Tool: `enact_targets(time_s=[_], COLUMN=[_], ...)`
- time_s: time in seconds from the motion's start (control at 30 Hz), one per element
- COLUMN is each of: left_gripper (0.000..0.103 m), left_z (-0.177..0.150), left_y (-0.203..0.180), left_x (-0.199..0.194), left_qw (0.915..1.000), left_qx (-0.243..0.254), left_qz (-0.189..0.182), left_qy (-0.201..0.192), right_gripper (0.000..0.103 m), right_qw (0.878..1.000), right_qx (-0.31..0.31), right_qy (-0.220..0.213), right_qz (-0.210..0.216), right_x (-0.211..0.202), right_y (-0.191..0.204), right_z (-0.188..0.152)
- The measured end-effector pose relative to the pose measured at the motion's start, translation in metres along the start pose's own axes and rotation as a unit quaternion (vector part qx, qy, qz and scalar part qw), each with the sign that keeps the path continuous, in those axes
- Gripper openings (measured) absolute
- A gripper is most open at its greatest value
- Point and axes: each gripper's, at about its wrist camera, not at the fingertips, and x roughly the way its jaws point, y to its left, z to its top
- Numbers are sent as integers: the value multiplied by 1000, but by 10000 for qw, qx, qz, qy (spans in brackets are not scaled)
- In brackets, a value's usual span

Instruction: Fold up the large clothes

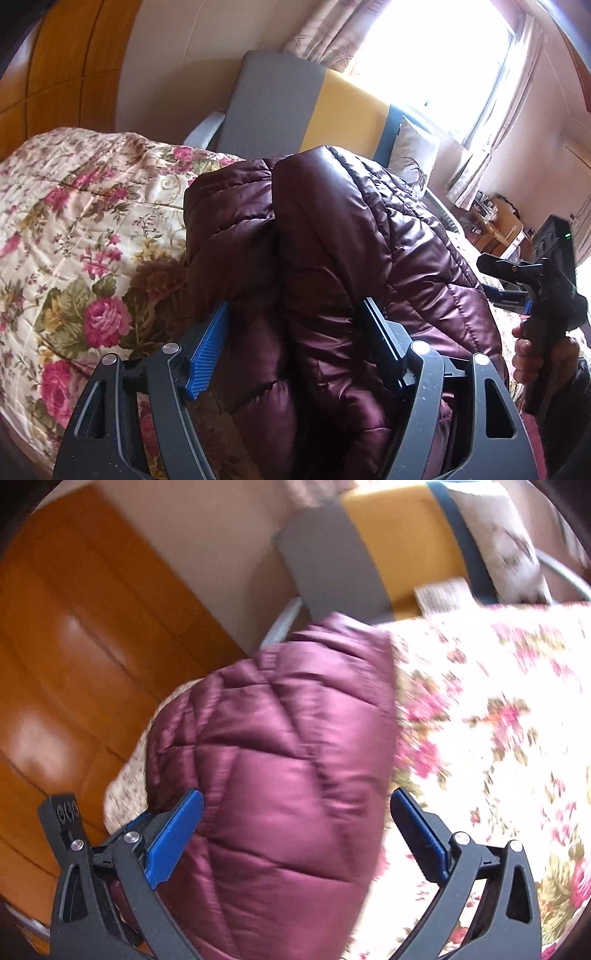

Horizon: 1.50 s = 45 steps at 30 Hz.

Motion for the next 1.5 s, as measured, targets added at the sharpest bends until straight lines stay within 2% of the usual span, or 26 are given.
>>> enact_targets(time_s=[0.03, 0.13, 0.37, 0.43, 0.6, 0.77, 0.93, 1.07, 1.2, 1.3, 1.43, 1.5], left_gripper=[70, 71, 75, 76, 77, 77, 77, 77, 77, 77, 77, 77], left_z=[0, 0, -2, -2, -6, -15, -20, -11, 17, 45, 72, 80], left_y=[0, 0, 4, 7, 23, 50, 59, 43, 4, -40, -115, -162], left_x=[0, 0, 1, 3, 9, 20, 30, 40, 65, 100, 155, 181], left_qw=[10000, 10000, 10000, 9999, 9985, 9894, 9772, 9736, 9730, 9709, 9641, 9619], left_qx=[4, 3, -49, -98, -414, -1028, -1443, -1447, -1108, -757, -267, 189], left_qz=[2, 6, -15, -69, -368, -1023, -1557, -1765, -2025, -2260, -2581, -2620], left_qy=[-4, -10, -1, 3, 23, 48, -39, -74, 53, 215, 566, 754], right_gripper=[101, 101, 101, 101, 101, 101, 86, 83, 82, 82, 81, 81], right_qw=[9998, 9952, 9768, 9713, 9661, 9723, 9806, 9837, 9872, 9896, 9896, 9869], right_qx=[169, 599, 948, 1030, 1044, 733, 282, 62, 13, 95, 342, 585], right_qy=[93, 370, 752, 801, 778, 759, 626, 370, -85, -567, -1196, -1463], right_qz=[86, 686, 1765, 1990, 2228, 2084, 1835, 1758, 1592, 1316, 726, 345], right_x=[3, 15, 42, 48, 57, 58, 41, 15, -27, -72, -133, -165], right_y=[-11, -39, -68, -73, -74, -52, -34, -27, -43, -69, -117, -152], right_z=[1, 1, -1, -2, -1, 6, 11, 20, 29, 35, 31, 19])
